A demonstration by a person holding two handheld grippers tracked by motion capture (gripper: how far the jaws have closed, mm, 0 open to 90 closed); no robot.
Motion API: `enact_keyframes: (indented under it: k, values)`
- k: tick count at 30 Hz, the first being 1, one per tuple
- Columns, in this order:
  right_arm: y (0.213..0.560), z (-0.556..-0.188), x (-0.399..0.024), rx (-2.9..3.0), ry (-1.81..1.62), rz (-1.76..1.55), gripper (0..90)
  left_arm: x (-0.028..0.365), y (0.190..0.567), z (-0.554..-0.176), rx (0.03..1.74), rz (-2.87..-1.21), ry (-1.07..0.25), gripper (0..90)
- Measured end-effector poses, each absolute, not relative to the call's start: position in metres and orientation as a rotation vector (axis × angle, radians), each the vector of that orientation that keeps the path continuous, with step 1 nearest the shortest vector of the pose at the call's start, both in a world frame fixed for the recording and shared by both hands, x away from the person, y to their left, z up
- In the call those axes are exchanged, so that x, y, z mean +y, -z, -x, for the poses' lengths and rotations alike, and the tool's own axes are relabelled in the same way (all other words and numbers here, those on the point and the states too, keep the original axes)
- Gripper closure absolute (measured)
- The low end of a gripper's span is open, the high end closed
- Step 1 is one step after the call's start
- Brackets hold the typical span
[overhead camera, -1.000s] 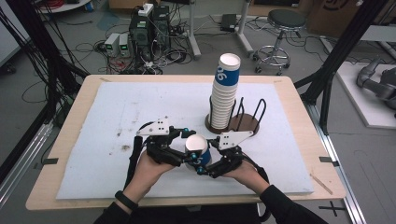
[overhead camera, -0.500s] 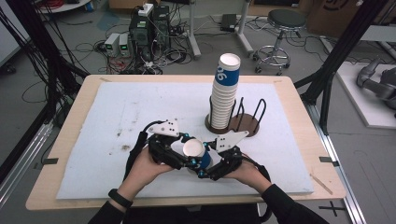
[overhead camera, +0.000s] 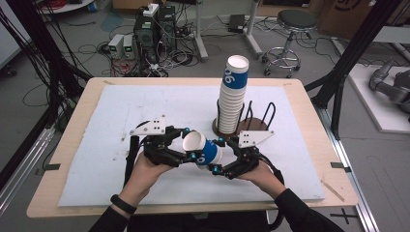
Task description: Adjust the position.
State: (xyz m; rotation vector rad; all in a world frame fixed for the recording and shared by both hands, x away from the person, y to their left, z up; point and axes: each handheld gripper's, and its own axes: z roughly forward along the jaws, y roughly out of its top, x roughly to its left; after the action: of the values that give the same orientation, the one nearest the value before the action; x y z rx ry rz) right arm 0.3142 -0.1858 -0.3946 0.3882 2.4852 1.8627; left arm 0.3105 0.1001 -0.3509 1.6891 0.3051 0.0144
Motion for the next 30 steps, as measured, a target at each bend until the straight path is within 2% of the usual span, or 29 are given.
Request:
enact_keyframes:
  k: [7, 12, 15, 18, 21, 30]
  values:
    - [0.397, -0.312, -0.182, 2.531, -1.8, -0.318, 19.1, 0.094, 0.353, -0.31, 0.3, -1.726, 0.016, 29.2]
    - [0.397, -0.312, -0.181, 2.567, -1.749, -0.275, 20.6, 0.093, 0.347, -0.311, 0.318, -1.849, 0.052, 27.3]
    - [0.395, -0.311, -0.18, 2.6, -1.679, -0.248, 20.8, 0.091, 0.345, -0.309, 0.318, -1.95, 0.029, 25.4]
    - [0.393, -0.312, -0.181, 2.614, -1.63, -0.241, 20.7, 0.09, 0.344, -0.308, 0.285, -1.993, 0.008, 28.9]
    - [0.391, -0.313, -0.182, 2.599, -1.642, -0.224, 17.7, 0.092, 0.345, -0.309, 0.271, -1.966, 0.014, 29.1]
    - [0.386, -0.318, -0.197, 2.513, -1.858, -0.349, 17.4, 0.109, 0.353, -0.316, 0.279, -1.721, 0.044, 29.8]
